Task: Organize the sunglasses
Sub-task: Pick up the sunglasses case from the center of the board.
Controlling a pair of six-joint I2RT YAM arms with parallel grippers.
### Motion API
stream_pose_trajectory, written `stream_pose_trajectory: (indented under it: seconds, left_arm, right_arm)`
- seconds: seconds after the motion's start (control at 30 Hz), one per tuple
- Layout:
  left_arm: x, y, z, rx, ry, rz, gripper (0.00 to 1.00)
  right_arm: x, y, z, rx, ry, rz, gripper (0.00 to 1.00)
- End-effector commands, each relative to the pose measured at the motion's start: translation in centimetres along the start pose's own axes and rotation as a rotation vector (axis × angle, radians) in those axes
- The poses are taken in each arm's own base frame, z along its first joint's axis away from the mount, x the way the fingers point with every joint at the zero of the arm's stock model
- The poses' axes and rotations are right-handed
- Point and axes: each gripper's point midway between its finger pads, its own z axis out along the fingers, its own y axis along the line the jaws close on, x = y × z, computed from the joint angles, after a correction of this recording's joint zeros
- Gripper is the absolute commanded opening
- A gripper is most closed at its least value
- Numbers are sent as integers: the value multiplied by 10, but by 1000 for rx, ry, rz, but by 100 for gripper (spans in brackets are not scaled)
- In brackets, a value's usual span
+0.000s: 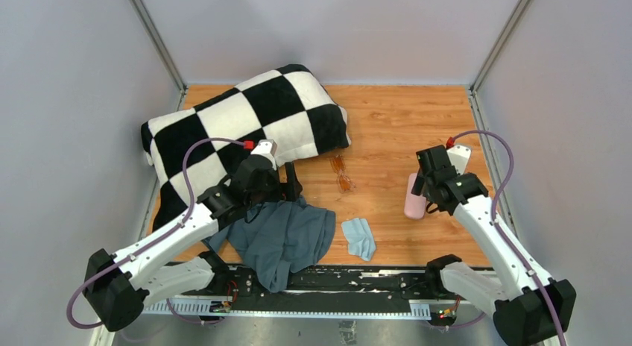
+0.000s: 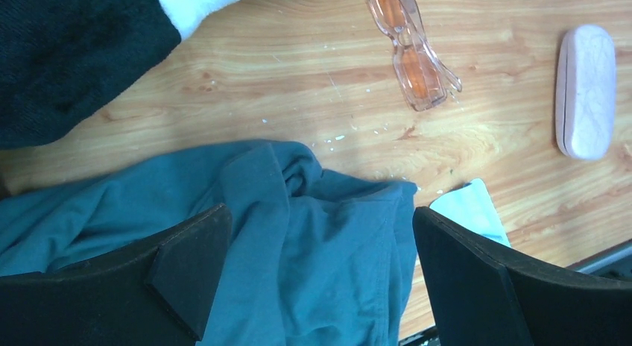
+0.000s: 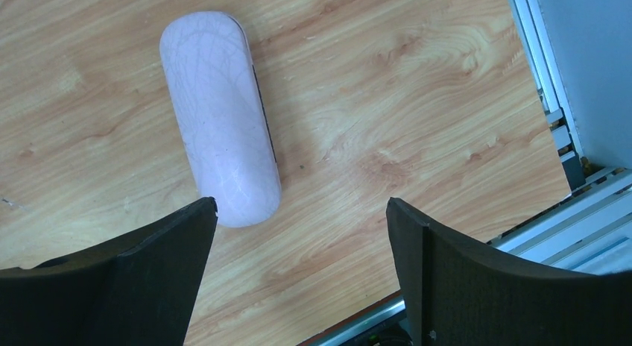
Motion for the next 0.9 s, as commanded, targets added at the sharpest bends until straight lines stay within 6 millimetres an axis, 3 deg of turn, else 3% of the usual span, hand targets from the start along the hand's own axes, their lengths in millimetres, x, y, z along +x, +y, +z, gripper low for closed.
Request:
stream_pose_trajectory:
  seconds: [0.0, 0.23, 0.43, 0.67, 0.87]
  left_arm:
    - [-2, -11, -1, 74, -31, 18, 100]
    - [1, -11, 3, 80, -46, -8, 100]
    - [9, -15, 5, 103, 16, 41, 100]
    - [25, -31, 13, 182, 104, 48, 100]
    - [30, -33, 13, 196, 120, 39, 100]
  right_arm:
    - [1, 7, 1, -36, 28, -30, 91]
    - [2, 33, 10, -179, -23, -40, 100]
    - [22, 52, 18, -270, 113, -156, 100]
    - [37, 55, 39, -246, 204, -203, 100]
    - [44, 61, 53, -259, 212, -217, 100]
